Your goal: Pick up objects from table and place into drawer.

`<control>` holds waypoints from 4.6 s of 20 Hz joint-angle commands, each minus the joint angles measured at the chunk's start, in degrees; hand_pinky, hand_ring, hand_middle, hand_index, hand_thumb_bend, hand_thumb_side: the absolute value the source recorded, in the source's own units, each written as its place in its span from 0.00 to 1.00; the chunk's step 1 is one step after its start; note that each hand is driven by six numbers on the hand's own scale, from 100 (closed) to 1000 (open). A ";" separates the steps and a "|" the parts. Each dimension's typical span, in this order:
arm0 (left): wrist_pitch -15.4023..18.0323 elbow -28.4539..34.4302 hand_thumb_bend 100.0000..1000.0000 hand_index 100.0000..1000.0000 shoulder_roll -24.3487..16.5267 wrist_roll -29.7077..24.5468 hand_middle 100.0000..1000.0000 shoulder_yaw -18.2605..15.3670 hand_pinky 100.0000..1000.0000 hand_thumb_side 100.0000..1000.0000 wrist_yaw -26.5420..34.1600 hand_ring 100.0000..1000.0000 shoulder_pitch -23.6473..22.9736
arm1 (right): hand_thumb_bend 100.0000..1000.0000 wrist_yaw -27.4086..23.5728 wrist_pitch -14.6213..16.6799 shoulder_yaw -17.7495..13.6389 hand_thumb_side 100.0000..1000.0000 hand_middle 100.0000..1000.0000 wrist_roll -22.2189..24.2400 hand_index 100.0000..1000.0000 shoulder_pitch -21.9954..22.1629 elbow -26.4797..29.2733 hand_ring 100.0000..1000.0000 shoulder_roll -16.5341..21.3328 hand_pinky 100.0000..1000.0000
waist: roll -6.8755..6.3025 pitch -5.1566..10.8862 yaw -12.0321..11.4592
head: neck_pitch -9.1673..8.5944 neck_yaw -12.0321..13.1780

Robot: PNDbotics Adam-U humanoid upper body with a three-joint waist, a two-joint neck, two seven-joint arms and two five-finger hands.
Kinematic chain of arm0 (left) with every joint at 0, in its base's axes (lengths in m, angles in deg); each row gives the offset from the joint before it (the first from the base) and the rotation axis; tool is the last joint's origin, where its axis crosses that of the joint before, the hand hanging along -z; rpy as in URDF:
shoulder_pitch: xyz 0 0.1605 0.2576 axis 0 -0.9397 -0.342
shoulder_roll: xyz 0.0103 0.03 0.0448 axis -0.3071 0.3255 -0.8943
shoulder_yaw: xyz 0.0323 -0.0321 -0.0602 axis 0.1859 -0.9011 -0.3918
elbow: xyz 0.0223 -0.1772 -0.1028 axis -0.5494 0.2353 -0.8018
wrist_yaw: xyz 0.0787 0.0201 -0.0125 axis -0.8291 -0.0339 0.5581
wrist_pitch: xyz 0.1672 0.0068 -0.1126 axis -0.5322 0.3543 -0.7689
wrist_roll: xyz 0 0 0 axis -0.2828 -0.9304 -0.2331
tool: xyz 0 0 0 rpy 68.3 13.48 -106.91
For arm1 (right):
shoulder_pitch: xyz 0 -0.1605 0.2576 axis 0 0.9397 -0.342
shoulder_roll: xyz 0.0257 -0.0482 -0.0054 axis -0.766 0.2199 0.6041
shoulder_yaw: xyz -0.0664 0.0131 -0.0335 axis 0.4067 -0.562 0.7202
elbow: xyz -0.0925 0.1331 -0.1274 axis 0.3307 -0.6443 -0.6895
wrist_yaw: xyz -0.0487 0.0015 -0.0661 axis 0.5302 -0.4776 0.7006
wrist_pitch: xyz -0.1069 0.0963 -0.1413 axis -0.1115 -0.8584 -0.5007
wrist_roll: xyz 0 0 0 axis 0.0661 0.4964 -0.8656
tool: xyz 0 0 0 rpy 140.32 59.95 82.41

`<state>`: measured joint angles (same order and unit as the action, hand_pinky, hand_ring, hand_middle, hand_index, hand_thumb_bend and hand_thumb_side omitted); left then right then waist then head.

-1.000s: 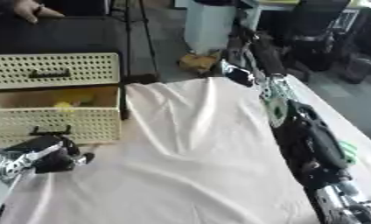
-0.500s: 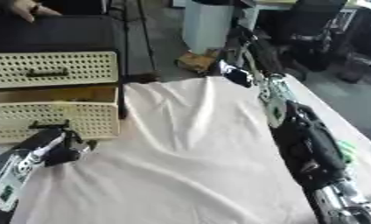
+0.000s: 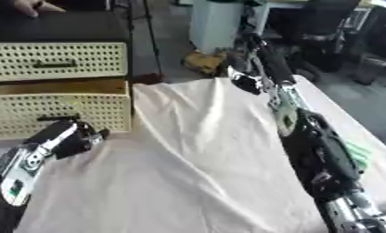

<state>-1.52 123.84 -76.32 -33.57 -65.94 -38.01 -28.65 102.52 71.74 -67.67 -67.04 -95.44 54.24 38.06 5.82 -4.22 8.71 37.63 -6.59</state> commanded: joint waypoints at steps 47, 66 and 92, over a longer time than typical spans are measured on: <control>-0.38 -0.51 0.30 0.78 3.46 -1.04 0.64 -0.88 0.35 1.00 5.02 0.52 5.41 | 0.00 -0.08 1.19 0.25 0.34 0.84 0.51 0.82 -1.36 1.85 0.90 -1.69 0.81 | 0.09 0.03 3.09 | -1.50 0.67; -6.24 -6.65 0.30 0.81 -0.80 16.40 0.76 -5.05 0.38 1.00 2.40 0.57 6.52 | 0.00 -0.36 1.76 0.46 0.34 0.84 0.58 0.82 -1.84 2.15 0.90 -2.94 0.81 | 0.24 -1.27 6.11 | -3.07 1.58; -1.47 24.10 0.31 0.74 -10.72 -3.38 0.58 2.84 0.35 1.00 9.12 0.46 -4.44 | 0.00 -0.92 1.33 -0.38 0.36 0.83 1.42 0.82 0.34 3.59 0.91 -1.61 0.81 | -1.04 0.66 3.38 | -2.67 0.53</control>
<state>-3.18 143.33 -84.70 -35.15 -63.54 -29.94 -33.80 102.03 73.15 -67.70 -65.76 -94.12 56.21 34.75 4.99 -4.30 11.86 34.62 -5.70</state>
